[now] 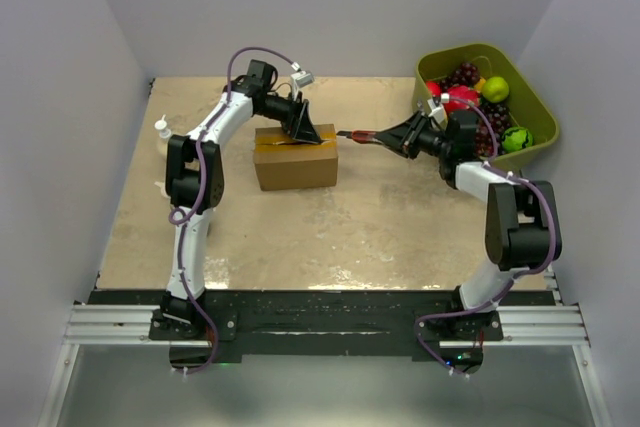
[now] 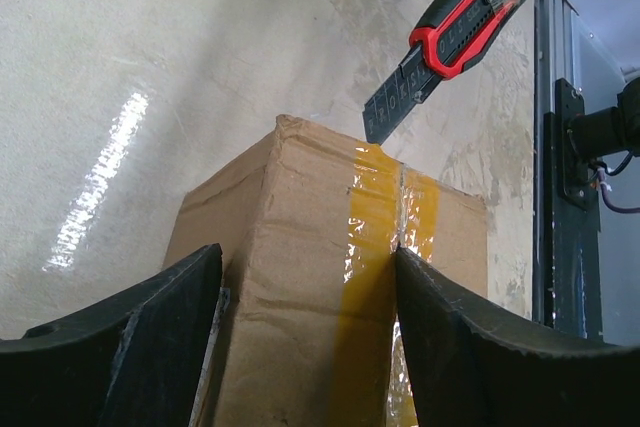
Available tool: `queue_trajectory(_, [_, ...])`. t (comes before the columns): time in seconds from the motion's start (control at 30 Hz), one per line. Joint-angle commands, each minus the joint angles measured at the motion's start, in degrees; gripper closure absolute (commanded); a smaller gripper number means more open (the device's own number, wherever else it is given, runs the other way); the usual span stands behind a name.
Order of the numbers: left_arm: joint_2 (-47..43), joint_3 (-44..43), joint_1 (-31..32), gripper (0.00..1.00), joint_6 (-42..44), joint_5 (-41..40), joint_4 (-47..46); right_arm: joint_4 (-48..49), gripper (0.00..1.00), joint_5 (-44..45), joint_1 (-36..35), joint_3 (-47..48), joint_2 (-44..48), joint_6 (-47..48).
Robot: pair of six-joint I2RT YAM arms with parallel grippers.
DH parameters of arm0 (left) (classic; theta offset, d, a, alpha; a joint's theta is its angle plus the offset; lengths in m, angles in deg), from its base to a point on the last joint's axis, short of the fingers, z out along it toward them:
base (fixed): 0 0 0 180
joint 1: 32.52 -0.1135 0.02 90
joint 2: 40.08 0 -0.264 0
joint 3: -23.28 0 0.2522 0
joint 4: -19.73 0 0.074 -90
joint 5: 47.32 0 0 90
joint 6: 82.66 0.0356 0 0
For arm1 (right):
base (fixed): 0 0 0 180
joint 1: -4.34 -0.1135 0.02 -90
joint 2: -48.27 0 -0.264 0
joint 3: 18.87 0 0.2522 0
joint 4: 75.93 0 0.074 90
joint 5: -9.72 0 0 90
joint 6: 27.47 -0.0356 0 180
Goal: Unpack the express box
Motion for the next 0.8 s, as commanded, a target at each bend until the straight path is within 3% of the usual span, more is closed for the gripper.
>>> queue_trajectory(0.0, [2.6,0.7,-3.1,0.29,1.8,-12.2,-1.5,-3.0,1.00,-4.3,-0.4,-0.8,3.9,2.3])
queue_trajectory(0.67, [4.1,-1.3,-4.0,0.32,2.0,-13.8,-1.9,-5.1,1.00,-5.8,-0.4,-1.9,5.6,4.6])
queue_trajectory(0.77, [4.2,-1.3,-3.6,0.32,3.6,-11.7,-0.8,-7.5,1.00,-2.9,1.8,-1.1,7.2,6.0])
